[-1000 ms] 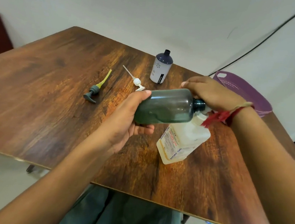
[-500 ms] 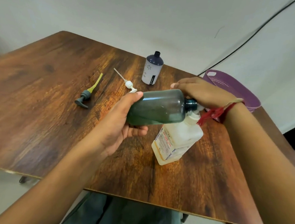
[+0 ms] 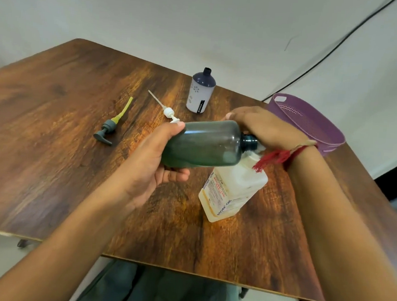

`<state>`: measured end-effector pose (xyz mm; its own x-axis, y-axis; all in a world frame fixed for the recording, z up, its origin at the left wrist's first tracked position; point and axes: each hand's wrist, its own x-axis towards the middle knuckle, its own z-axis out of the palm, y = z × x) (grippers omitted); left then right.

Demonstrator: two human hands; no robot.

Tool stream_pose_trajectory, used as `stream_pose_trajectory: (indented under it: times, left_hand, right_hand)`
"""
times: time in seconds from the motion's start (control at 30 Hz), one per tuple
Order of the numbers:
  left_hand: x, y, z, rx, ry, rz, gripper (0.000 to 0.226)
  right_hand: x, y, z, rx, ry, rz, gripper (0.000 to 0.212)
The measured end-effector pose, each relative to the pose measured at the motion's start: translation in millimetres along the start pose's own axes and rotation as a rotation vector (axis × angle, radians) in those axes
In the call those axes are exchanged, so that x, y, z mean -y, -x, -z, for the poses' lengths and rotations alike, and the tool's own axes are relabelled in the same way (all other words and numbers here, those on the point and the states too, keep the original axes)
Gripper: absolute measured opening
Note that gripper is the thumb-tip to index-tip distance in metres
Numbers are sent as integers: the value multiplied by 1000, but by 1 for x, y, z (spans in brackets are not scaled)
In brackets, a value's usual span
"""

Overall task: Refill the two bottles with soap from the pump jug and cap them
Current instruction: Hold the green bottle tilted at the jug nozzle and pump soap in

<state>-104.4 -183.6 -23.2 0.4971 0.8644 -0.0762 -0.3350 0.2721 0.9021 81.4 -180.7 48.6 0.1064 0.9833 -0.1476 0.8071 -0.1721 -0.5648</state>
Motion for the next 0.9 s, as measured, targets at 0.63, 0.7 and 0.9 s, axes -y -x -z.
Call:
stream_pose_trajectory:
  times: [0.63, 0.7, 0.9]
  left_hand:
    - [2, 5, 2, 30, 62, 37, 41]
    - [3, 7, 5, 14, 98, 70, 32]
    - [8, 9, 15, -3, 200, 138, 46]
  right_hand:
    - [-2, -2, 3, -18, -11, 49, 43]
    - [4, -2, 4, 22, -42, 78, 44]
    - [5, -4, 15, 45, -583, -5, 47]
